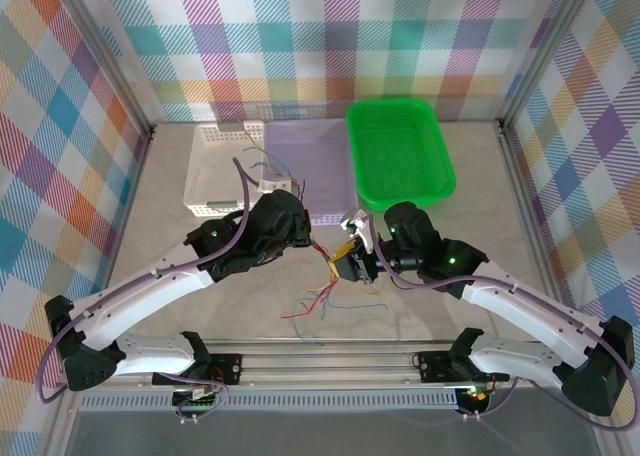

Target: Untangle the cables

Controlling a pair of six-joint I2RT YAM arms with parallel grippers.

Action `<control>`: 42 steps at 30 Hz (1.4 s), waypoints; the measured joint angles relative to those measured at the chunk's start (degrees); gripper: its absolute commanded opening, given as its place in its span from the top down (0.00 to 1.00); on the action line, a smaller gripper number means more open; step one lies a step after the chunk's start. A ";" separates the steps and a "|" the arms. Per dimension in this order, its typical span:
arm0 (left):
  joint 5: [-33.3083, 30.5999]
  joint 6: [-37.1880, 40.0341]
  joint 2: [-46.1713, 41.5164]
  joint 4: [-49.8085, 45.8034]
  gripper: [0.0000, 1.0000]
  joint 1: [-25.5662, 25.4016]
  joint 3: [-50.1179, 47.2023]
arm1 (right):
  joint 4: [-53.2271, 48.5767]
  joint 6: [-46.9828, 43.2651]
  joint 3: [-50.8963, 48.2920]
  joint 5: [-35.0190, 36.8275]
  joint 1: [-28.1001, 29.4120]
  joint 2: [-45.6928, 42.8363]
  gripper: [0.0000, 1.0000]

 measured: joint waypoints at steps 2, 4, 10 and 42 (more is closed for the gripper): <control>0.46 0.24 0.33 -0.09 1.00 0.00 0.00 | 0.79 0.63 0.00 -0.98 0.00 0.76 0.85; 0.63 0.50 0.42 -0.11 1.00 0.00 0.00 | 1.42 1.07 0.00 -1.97 0.00 1.62 0.85; 0.79 1.11 0.42 -0.31 1.00 0.00 0.48 | 3.13 2.25 -0.37 -4.00 0.00 2.58 0.82; 3.85 1.29 -0.57 1.99 1.00 0.22 0.52 | 9.53 6.49 -3.63 -1.75 0.00 2.56 0.55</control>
